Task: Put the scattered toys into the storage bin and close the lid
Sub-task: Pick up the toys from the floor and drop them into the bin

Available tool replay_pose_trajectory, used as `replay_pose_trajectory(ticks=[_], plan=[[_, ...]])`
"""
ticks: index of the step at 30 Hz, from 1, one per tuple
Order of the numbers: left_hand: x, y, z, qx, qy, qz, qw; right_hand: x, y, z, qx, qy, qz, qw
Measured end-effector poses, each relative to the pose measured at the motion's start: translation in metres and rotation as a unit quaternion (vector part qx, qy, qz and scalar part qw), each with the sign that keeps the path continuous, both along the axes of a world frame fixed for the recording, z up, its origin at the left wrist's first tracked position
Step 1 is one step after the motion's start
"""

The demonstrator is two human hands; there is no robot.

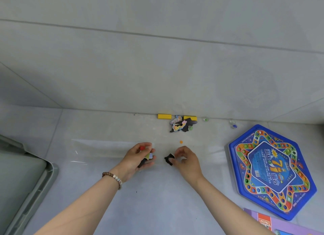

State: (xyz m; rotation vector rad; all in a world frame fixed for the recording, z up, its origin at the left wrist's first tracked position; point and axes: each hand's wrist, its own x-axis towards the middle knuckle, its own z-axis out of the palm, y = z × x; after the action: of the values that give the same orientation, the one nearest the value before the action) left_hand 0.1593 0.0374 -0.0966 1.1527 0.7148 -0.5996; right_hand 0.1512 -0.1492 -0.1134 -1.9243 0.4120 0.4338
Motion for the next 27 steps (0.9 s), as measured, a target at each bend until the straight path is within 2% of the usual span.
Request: replay_pose_trajectory(ticks=[2,3,6,11,16,20,21,23,26,27], plan=[[0.004,-0.004,0.003,-0.027,0.015,0.012,0.999,0.008,0.002,0.009,0.07,0.009,-0.084,0.994],[0.006,-0.008,0.005,-0.049,0.027,0.018,0.998,0.013,0.003,0.015,0.102,0.021,-0.096,0.99],[0.015,-0.024,0.011,-0.099,0.045,0.009,0.994,0.029,0.002,0.026,0.128,0.041,-0.054,0.989],[0.028,-0.039,0.01,-0.076,0.002,0.007,0.997,0.067,-0.031,0.015,0.044,-0.009,-0.223,0.974],[0.04,-0.04,0.006,-0.098,0.002,0.044,0.994,0.085,-0.033,-0.001,-0.027,0.013,-0.183,0.983],[0.049,-0.046,0.007,-0.075,-0.008,0.037,0.996,0.092,-0.028,-0.007,-0.111,0.021,-0.145,0.983],[0.051,-0.048,0.007,-0.068,-0.009,0.033,0.997,0.092,-0.028,-0.007,-0.099,0.017,-0.151,0.983],[0.055,-0.051,0.006,-0.062,-0.008,0.028,0.998,0.089,-0.033,-0.005,0.001,0.015,-0.21,0.978],[0.061,-0.056,0.005,-0.061,-0.009,0.026,0.998,0.089,-0.051,0.008,0.213,0.069,-0.314,0.923],[0.064,-0.058,0.005,-0.061,-0.01,0.025,0.998,0.09,-0.058,0.011,0.251,0.079,-0.331,0.906]])
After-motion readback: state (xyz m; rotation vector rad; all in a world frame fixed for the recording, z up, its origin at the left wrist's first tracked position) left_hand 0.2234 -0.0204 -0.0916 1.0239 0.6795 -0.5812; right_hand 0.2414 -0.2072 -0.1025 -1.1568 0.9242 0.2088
